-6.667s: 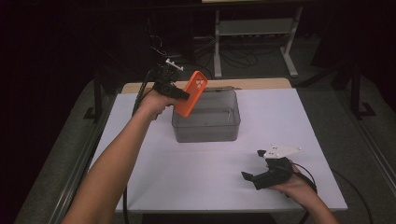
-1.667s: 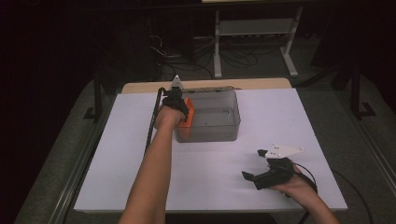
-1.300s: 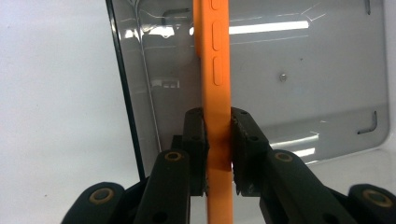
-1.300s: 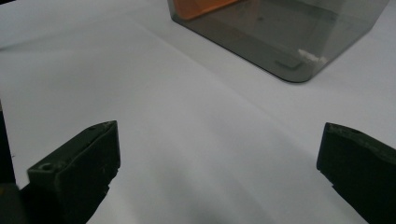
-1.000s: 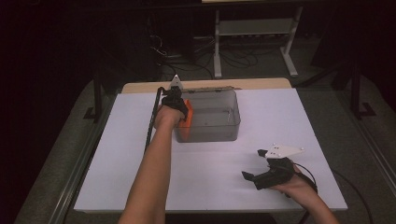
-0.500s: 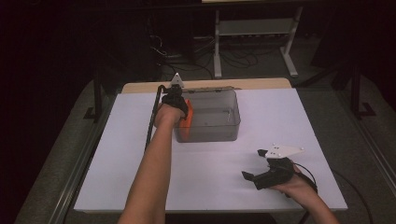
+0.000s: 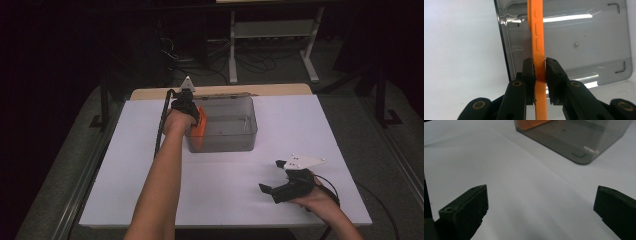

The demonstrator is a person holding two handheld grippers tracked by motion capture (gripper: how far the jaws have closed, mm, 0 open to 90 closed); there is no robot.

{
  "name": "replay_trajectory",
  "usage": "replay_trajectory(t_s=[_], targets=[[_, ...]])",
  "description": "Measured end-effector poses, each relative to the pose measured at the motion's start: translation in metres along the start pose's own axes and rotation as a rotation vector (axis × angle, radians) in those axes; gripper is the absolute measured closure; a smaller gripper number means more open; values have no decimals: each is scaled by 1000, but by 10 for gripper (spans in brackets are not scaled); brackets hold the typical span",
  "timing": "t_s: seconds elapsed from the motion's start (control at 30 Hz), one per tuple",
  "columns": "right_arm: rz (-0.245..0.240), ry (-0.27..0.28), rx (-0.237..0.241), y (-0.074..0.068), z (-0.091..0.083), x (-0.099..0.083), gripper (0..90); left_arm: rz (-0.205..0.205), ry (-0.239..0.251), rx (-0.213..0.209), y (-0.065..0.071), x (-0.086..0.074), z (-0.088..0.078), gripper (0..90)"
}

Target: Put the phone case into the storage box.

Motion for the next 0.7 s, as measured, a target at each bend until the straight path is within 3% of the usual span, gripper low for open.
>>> replay_trajectory(t_s=[0.7], targets=[[1, -2, 1, 0, 0, 0, 0, 26, 24, -1, 6, 7, -16, 773]])
Point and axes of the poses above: each handheld gripper's, and its own axes: z roughly forward along the jaws, x roughly out of its top, y roughly to its right, the point moved 4 cm from there along z, roughly forward along the jaws, and after that the axes turned 12 degrees about -x, right-handed, at the moved point
